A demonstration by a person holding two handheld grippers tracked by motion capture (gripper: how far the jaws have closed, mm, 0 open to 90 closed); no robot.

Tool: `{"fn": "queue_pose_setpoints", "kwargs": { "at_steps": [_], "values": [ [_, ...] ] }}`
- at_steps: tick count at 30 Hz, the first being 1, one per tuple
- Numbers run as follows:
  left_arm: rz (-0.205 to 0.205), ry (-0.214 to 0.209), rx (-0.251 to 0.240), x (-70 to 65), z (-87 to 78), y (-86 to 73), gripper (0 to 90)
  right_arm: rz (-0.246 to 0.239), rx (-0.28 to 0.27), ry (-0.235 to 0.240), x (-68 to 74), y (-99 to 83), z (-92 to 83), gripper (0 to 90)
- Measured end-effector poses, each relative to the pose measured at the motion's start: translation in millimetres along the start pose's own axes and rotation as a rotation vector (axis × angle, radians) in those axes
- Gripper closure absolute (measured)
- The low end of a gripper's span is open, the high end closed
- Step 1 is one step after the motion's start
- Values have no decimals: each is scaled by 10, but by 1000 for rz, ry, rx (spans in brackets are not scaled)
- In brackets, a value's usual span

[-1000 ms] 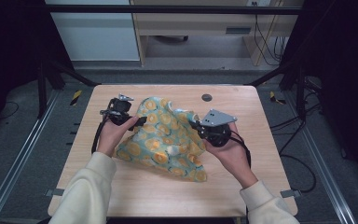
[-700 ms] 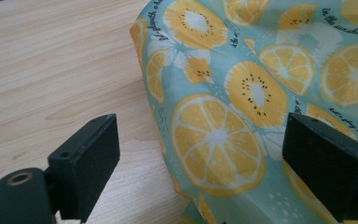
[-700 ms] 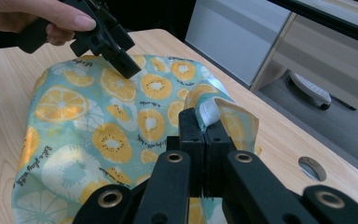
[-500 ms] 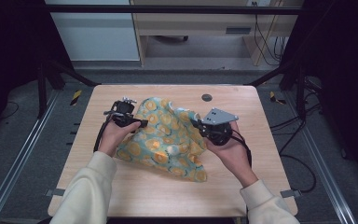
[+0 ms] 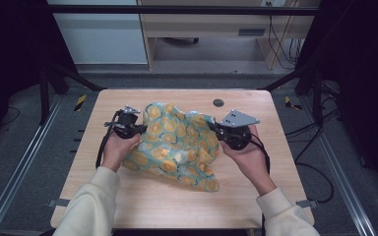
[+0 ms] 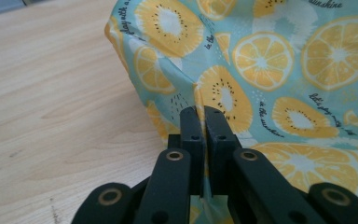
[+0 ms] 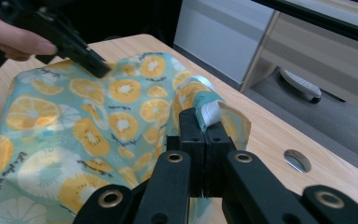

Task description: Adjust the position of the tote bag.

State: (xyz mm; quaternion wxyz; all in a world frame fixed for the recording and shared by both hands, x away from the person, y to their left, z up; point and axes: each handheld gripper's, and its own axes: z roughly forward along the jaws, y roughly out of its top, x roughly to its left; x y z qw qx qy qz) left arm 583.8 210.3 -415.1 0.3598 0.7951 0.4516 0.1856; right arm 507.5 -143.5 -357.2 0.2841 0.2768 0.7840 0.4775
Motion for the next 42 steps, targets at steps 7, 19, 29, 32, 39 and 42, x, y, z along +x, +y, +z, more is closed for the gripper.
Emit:
{"fn": "queue_pose_setpoints", "kwargs": {
  "at_steps": [7, 19, 29, 32, 39, 42],
  "values": [
    [-37, 25, -122, 114, -232, -140, 900, 25, -4, -24, -118, -33, -126, 900],
    [-35, 24, -200, 129, -473, -275, 900, 74, 19, -74, -277, -115, -202, 900],
    [1, 17, -320, 20, -876, -339, 900, 78, -28, -72, -243, -92, -401, 900],
    [12, 12, -339, -34, -940, -355, 900, 90, -52, -70, -228, -89, -512, 900],
    [50, 8, -361, -120, -1042, -381, 900, 113, -85, -70, -223, -109, -655, 900],
    [62, 4, -378, -133, -1073, -403, 900, 119, -92, -62, -223, -136, -677, 900]
  ]
}}
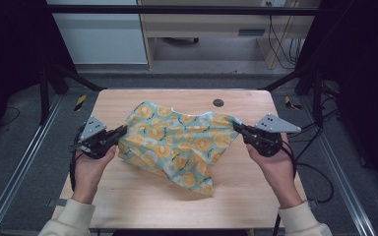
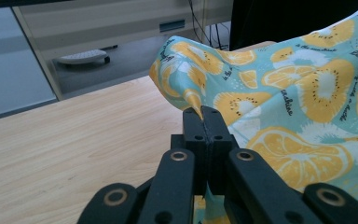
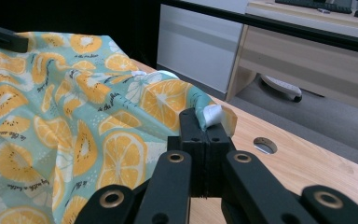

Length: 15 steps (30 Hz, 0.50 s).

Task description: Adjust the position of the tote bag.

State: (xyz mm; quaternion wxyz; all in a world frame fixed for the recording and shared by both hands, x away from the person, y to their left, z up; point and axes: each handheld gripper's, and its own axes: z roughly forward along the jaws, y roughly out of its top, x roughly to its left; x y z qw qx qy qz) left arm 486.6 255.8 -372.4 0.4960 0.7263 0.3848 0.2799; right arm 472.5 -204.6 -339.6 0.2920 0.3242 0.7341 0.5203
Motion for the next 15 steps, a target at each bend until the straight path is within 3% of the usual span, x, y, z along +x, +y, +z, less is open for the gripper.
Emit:
{"fn": "queue_pose_setpoints", "kwargs": {
  "at_steps": [9, 15],
  "values": [
    [10, -31, -33, -38, -141, -85, 900, 40, -38, 14, 24, -57, -81, 900],
    [45, 4, -46, -61, -229, -171, 900, 47, -46, 25, 51, -68, -25, 900]
  ]
}}
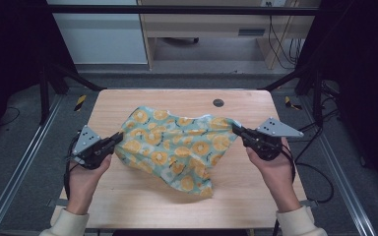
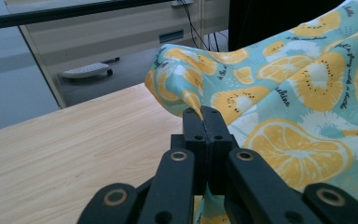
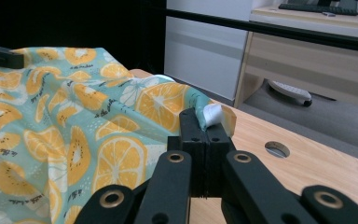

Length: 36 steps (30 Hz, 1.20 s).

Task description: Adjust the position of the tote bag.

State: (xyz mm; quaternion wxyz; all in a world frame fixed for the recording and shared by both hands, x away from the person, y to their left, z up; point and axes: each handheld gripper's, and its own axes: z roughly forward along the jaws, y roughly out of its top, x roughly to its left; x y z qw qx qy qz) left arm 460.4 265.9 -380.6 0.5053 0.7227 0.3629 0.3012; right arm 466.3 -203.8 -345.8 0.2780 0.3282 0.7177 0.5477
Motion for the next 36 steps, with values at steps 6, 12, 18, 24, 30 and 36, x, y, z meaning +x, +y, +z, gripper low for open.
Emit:
{"fn": "queue_pose_setpoints", "kwargs": {
  "at_steps": [6, 12, 18, 24, 30, 36],
  "values": [
    [-20, 1, -9, -1, -93, -69, 900, -13, -10, 15, 72, 27, -7, 900],
    [-41, -34, -35, -18, -173, -130, 900, 3, -27, 18, 52, 0, -9, 900],
    [-2, -74, -29, -89, -248, -163, 900, 8, -23, 11, 59, -63, -42, 900],
    [12, -122, -23, -140, -307, -268, 900, 18, -7, 12, 77, -126, -107, 900],
    [22, -170, 0, -189, -359, -397, 900, 53, -42, 40, 77, -251, -153, 900],
    [25, -196, 16, -203, -391, -429, 900, 93, -5, 48, 80, -489, -147, 900]
  ]
}}
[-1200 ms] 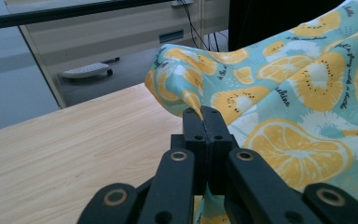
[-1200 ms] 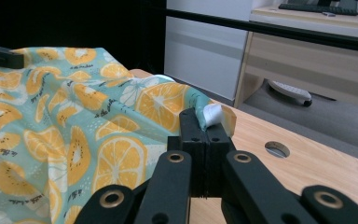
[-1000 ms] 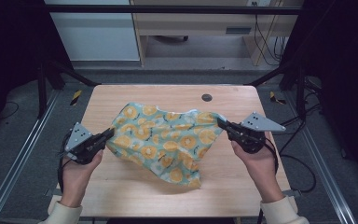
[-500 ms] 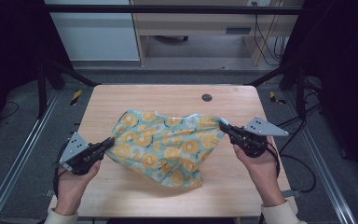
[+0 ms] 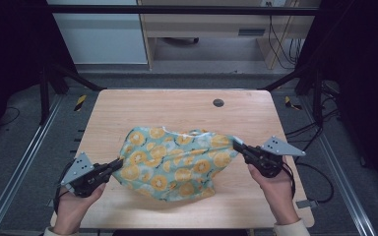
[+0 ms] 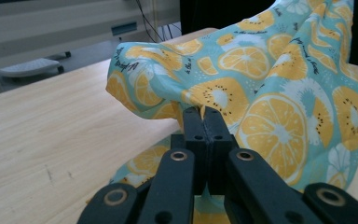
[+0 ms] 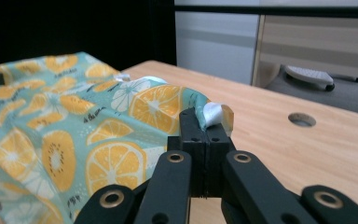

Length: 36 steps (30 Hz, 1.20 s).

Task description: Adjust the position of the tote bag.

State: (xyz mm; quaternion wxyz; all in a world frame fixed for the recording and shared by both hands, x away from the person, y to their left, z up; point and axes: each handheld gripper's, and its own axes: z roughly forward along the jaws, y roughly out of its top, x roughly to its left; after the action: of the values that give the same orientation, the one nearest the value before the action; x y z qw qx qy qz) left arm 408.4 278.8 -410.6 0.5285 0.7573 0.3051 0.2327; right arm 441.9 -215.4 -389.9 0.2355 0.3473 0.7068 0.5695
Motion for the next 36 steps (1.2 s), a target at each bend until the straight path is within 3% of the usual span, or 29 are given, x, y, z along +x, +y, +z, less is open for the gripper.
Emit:
{"fn": "queue_pose_setpoints", "kwargs": {
  "at_steps": [7, 11, 16, 24, 28, 36],
  "values": [
    [20, -15, 46, -2, 4, -74, 900, -16, 23, 18, 64, -99, -65, 900],
    [44, -44, 96, -22, 27, -111, 900, -23, 51, 29, 96, -194, -112, 900],
    [42, -60, 127, -24, 83, -153, 900, -26, 83, 24, 78, -277, -118, 900],
    [67, -88, 187, -88, 171, -231, 900, -12, 80, 29, 81, -325, -199, 900],
    [66, -100, 192, -69, 170, -243, 900, -9, 93, 36, 72, -372, -193, 900],
    [85, -116, 254, -42, 210, -297, 900, -22, 114, 105, 84, -428, -180, 900]
  ]
}}
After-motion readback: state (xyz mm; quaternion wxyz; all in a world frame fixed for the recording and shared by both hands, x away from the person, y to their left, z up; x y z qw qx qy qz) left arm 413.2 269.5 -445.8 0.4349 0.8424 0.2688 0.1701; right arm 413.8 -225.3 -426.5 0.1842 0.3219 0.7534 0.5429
